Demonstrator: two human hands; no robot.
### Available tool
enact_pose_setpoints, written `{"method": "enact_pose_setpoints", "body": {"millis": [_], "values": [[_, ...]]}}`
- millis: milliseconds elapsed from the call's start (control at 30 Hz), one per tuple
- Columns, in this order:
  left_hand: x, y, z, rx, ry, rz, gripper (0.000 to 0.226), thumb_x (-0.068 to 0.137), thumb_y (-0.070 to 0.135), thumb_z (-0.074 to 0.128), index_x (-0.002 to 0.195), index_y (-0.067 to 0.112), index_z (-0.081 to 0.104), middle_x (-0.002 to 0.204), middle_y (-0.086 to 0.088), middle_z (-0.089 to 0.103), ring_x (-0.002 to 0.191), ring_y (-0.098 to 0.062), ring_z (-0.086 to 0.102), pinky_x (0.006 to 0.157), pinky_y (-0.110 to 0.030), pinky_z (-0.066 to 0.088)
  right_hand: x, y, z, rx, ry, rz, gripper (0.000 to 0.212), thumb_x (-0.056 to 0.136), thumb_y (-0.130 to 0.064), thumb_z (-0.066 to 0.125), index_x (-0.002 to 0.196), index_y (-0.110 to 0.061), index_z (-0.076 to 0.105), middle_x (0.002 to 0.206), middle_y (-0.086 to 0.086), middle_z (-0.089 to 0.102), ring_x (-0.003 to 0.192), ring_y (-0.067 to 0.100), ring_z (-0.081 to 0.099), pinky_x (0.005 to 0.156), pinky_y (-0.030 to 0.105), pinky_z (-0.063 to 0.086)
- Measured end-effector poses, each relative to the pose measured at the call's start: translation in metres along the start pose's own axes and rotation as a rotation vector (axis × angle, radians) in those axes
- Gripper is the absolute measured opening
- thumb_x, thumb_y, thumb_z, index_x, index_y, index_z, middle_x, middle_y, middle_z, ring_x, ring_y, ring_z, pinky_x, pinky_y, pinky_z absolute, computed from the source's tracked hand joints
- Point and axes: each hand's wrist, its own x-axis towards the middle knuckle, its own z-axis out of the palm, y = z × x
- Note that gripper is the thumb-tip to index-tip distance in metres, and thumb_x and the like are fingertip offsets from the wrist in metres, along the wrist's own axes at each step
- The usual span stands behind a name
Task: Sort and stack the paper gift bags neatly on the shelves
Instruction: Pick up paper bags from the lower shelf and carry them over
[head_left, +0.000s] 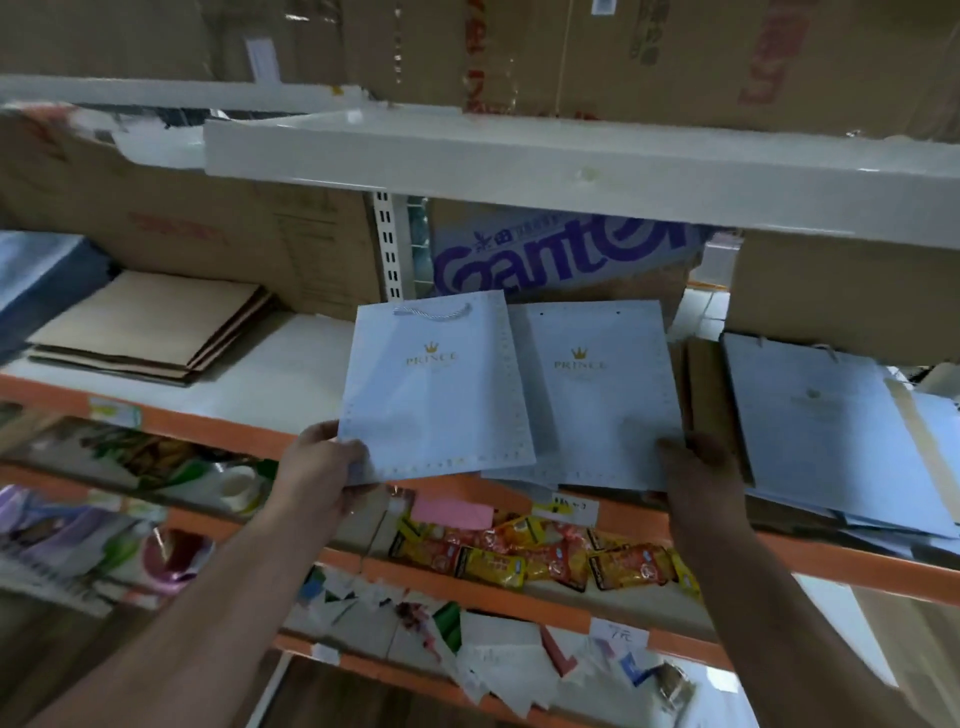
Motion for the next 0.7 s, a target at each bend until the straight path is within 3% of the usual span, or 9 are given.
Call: {"method": "enact_pose_setpoints", "body": {"millis": [100,200,267,333,400,433,500,600,700], "values": [[-0.004,0.003,-0.036,-0.02,0.041,0.009,0.033,0.091,-0.011,0.049,0.122,-0.002,0.053,0.108,-0.025,0.063,0.076,-0.043,0.063,0.061,-0.046,0.052,-0.018,0.0,0.031,-0.034,-0.067,0.0,0.012,0.096,-0.007,0.056,0.097,-0.014,0.065,0.093,0.007,0.067,0.078,0.025,0.064,0.057,0.034,0.05],[-0.006,0.004,-0.079,-0.074,0.103,-0.001,0.035,0.092,-0.01,0.053,0.125,0.002,0.054,0.113,-0.019,0.066,0.09,-0.043,0.067,0.068,-0.051,0.059,-0.037,0.002,0.068,-0.096,-0.085,0.009,0.016,0.093,-0.006,0.06,0.087,-0.021,0.062,0.092,0.004,0.065,0.083,0.027,0.065,0.072,0.048,0.058],[-0.009,0.004,-0.113,-0.078,0.147,-0.002,0.032,0.094,-0.008,0.053,0.124,0.006,0.053,0.112,-0.014,0.064,0.09,-0.039,0.066,0.061,-0.045,0.057,-0.054,0.006,0.095,-0.18,-0.122,-0.013,0.01,0.091,-0.014,0.061,0.09,-0.024,0.062,0.096,0.007,0.066,0.089,0.03,0.065,0.081,0.058,0.057],[-0.012,0.006,-0.152,-0.086,0.166,-0.002,0.029,0.096,-0.008,0.05,0.122,0.006,0.052,0.11,-0.015,0.061,0.088,-0.041,0.064,0.052,-0.038,0.052,-0.08,0.01,0.126,-0.198,-0.182,-0.023,0.007,0.092,-0.016,0.059,0.095,-0.021,0.063,0.101,0.01,0.068,0.092,0.031,0.066,0.085,0.055,0.056],[-0.013,0.005,-0.195,-0.082,0.203,-0.001,0.028,0.098,-0.006,0.049,0.122,0.007,0.051,0.112,-0.015,0.061,0.083,-0.039,0.064,0.052,-0.04,0.051,-0.106,0.02,0.158,-0.201,-0.232,-0.033,0.008,0.092,-0.016,0.06,0.09,-0.022,0.064,0.105,0.01,0.069,0.095,0.032,0.067,0.087,0.058,0.056],[-0.014,0.005,-0.219,-0.075,0.227,-0.003,0.029,0.098,-0.005,0.048,0.124,0.006,0.051,0.113,-0.018,0.061,0.081,-0.038,0.065,0.054,-0.045,0.053,-0.123,0.024,0.174,-0.232,-0.247,-0.045,0.007,0.092,-0.018,0.06,0.088,-0.023,0.063,0.104,0.01,0.069,0.093,0.031,0.067,0.082,0.058,0.056],[-0.015,0.005,-0.269,-0.092,0.263,-0.003,0.033,0.096,-0.007,0.047,0.127,0.002,0.052,0.115,-0.024,0.062,0.078,-0.04,0.065,0.062,-0.058,0.056,-0.159,0.03,0.208,-0.244,-0.289,-0.029,0.008,0.096,-0.016,0.057,0.093,-0.022,0.061,0.101,0.009,0.067,0.085,0.028,0.065,0.065,0.045,0.057],[-0.016,0.001,-0.343,-0.123,0.266,0.04,0.032,0.092,-0.012,0.048,0.122,-0.004,0.055,0.115,-0.026,0.065,0.086,-0.042,0.066,0.053,-0.042,0.056,-0.205,0.045,0.256,-0.239,-0.368,-0.013,0.011,0.101,-0.01,0.05,0.106,-0.012,0.06,0.098,0.009,0.067,0.082,0.029,0.064,0.061,0.038,0.051],[-0.017,-0.002,-0.405,-0.132,0.294,0.026,0.035,0.085,-0.01,0.05,0.117,0.0,0.06,0.11,-0.022,0.069,0.089,-0.04,0.069,0.058,-0.04,0.059,-0.249,0.054,0.299,-0.221,-0.394,-0.013,0.011,0.1,-0.01,0.052,0.093,-0.015,0.058,0.096,0.011,0.066,0.082,0.029,0.063,0.063,0.041,0.053]]}}
